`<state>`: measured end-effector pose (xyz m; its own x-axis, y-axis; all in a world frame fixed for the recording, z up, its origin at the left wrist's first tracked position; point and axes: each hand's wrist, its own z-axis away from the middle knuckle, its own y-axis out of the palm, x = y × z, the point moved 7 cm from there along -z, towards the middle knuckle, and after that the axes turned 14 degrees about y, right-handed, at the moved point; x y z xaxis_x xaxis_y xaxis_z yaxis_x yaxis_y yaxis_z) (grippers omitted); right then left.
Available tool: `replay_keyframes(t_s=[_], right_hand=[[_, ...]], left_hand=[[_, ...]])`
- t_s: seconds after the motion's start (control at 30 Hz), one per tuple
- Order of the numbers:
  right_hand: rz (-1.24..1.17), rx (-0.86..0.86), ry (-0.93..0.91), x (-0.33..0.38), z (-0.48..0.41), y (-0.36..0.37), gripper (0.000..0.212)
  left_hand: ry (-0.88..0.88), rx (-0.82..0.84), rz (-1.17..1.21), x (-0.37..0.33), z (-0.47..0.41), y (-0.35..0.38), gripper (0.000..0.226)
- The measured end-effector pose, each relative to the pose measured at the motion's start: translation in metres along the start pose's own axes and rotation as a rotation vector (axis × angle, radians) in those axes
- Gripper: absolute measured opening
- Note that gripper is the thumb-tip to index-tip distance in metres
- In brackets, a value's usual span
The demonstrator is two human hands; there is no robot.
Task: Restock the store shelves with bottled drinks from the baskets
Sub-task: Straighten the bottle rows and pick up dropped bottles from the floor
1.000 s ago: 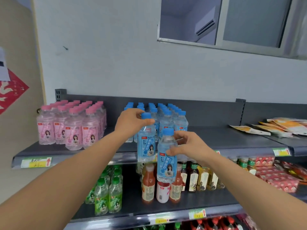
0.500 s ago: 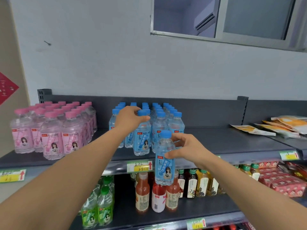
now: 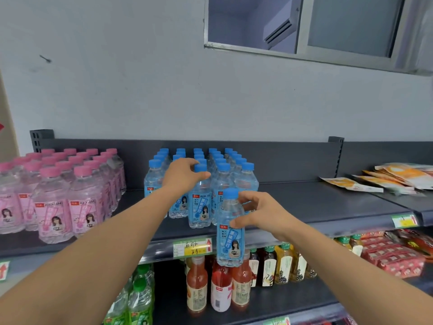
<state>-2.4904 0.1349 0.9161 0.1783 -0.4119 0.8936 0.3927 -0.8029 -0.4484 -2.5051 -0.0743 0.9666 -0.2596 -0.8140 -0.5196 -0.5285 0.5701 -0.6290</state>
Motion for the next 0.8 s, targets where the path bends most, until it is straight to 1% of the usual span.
replay_keyframes(t_s=[0.2,0.3,0.37,0.43,0.47,0.53,0.57,0.63,0.73,0.8], right_hand=[[-0.003,0.022,0.009,0.004,-0.004,0.007,0.043],[0.002,0.025,0.008,0.013,-0.006,0.011,0.044],[0.014,0.027,-0.004,0.022,-0.008,0.015,0.045],[0.008,0.024,-0.013,0.032,-0.011,0.019,0.049],[0.005,0.018,-0.018,0.037,-0.015,0.022,0.053],[-0.003,0.004,-0.034,0.047,-0.021,0.028,0.061],[-0.015,0.000,-0.046,0.053,-0.023,0.031,0.063],[-0.050,-0.002,-0.075,0.063,-0.027,0.038,0.064],[-0.078,-0.001,-0.105,0.072,-0.032,0.048,0.059],[-0.089,-0.004,-0.122,0.074,-0.034,0.055,0.054]], left_hand=[[0.030,0.019,0.015,0.001,-0.002,0.006,0.064],[0.034,0.034,0.048,0.001,0.002,0.005,0.061],[0.073,-0.040,0.063,-0.002,0.006,-0.006,0.050],[0.136,-0.130,0.105,-0.010,0.011,-0.024,0.033],[0.153,-0.117,0.186,-0.014,0.014,-0.030,0.027],[0.152,0.017,0.392,-0.022,0.021,-0.034,0.027],[0.149,0.081,0.450,-0.025,0.024,-0.035,0.024],[0.153,0.134,0.469,-0.025,0.027,-0.041,0.015],[0.139,0.103,0.403,-0.015,0.026,-0.054,0.022],[0.135,0.083,0.368,-0.011,0.025,-0.060,0.021]])
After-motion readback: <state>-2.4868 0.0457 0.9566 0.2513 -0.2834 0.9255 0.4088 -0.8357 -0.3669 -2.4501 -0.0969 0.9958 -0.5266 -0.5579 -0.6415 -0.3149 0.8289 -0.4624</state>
